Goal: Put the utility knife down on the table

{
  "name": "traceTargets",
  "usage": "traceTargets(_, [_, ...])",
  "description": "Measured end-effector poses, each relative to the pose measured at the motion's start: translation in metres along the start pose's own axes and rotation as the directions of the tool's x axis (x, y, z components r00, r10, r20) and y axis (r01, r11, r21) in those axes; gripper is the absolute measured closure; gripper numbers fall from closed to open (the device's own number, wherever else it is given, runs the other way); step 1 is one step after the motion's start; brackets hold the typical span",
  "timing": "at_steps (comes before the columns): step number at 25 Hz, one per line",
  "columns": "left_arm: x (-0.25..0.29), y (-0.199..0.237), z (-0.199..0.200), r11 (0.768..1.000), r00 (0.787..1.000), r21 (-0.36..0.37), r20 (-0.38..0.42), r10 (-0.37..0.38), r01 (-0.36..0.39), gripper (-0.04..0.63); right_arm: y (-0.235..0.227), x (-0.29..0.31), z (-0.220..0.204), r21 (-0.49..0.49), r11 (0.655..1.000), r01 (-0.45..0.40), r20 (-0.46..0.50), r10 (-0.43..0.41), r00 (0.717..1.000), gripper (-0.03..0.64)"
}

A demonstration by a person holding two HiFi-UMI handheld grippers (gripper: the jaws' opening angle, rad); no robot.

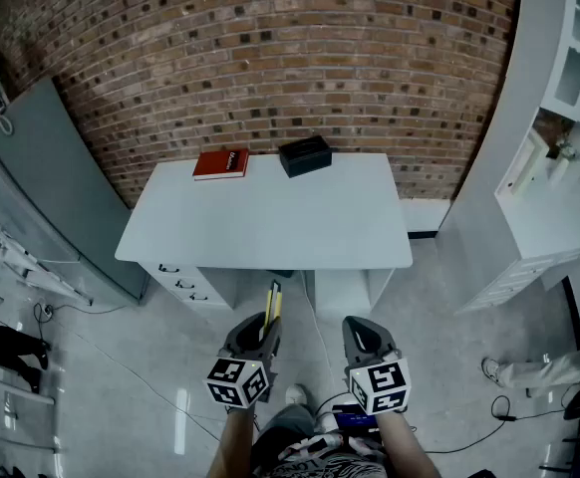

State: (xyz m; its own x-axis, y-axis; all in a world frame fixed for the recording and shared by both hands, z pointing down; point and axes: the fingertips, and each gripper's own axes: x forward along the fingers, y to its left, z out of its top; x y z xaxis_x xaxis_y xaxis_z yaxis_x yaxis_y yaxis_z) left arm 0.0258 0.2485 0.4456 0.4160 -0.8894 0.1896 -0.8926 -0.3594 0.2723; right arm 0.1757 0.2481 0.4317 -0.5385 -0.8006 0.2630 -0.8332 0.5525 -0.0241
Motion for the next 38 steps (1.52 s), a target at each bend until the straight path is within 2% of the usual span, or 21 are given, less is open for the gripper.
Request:
traceTargets(8, [-0.003,0.010,0.000,0.999,0.999,-0.025,0.010,0.033,-0.033,0.474,-0.007,-0.007,-0.002,0.041,0.999,-0.021,0.023,0.020,1.000,0.617])
traceTargets(13, [0.002,0.012,0.004,0.999,0.999,-0.023,0.016,0.040,-0.040,0.474,-0.009,-0.007,0.005,0.077,0.995,-0.064,0.078,0.058,0.995,0.617])
traceTargets(21, [0.029,0.037,0.018,0.998,0.999,-0.025,0.023,0.050,-0.049,0.474,-0.027,0.032,0.007,0.095,0.994,-0.046,0.059,0.041,0.997,0.617])
traceTargets(24, [0.049,0.054,0.020,0.999,0.999,-0.033,0.011,0.042,-0.042,0.474,-0.036,0.058,0.010,0.121,0.992,-0.037,0.051,0.031,0.998,0.617])
traceTargets(30, [0.115,0.116,0.027,0.999,1.000,-0.040,-0.013,0.016,-0.016,0.474,-0.056,0.141,0.010,0.111,0.994,0.002,0.011,-0.003,1.000,0.617])
traceTargets(38, [0.207,0.215,0.072,0.999,0.997,-0.027,-0.058,-0.043,0.041,0.474,-0.072,0.272,0.049,0.110,0.992,0.066,-0.029,-0.063,0.998,0.617])
